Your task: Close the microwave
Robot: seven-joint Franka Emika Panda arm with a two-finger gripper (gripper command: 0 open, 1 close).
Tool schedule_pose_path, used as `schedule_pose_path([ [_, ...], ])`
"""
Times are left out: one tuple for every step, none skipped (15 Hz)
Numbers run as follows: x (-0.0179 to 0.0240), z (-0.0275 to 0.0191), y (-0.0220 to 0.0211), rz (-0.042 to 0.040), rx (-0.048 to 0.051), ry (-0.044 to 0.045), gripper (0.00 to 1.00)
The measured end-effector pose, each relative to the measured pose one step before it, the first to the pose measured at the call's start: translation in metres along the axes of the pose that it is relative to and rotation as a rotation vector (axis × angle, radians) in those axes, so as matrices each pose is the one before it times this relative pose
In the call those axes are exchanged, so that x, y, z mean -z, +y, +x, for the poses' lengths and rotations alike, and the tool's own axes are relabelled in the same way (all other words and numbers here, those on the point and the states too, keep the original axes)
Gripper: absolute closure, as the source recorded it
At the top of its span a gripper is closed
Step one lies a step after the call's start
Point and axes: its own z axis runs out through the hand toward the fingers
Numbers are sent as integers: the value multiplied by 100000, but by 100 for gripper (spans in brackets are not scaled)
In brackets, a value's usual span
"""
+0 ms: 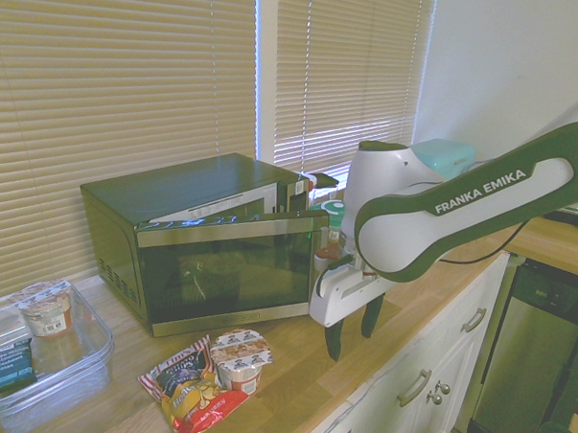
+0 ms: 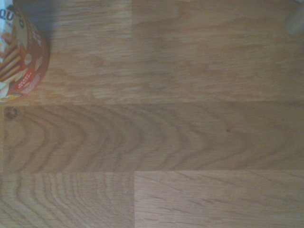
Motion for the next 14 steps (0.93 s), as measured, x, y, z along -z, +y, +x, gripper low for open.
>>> schedule_pose_path([
  [-46,3,-3,-231,216,105,0],
  [-22,-68,-56,-577,913,570,0],
  [42,-171,-184,-397,1046,607,0],
  [137,-242,-329,-294,1024,828,0],
  [297,-340,-546,-121,862,989,0],
  [480,-297,-636,114,834,875,0],
  [529,-259,-630,9,637,773,0],
  [642,-190,-697,270,610,999,0],
  [596,-21,-622,114,378,905,0],
  [653,206,-741,450,76,1176,0],
  [536,385,-813,460,172,1193,0],
  [312,547,-859,397,459,730,0],
  [171,440,-821,-108,233,209,0],
  [183,307,-858,-287,-110,-40,0],
])
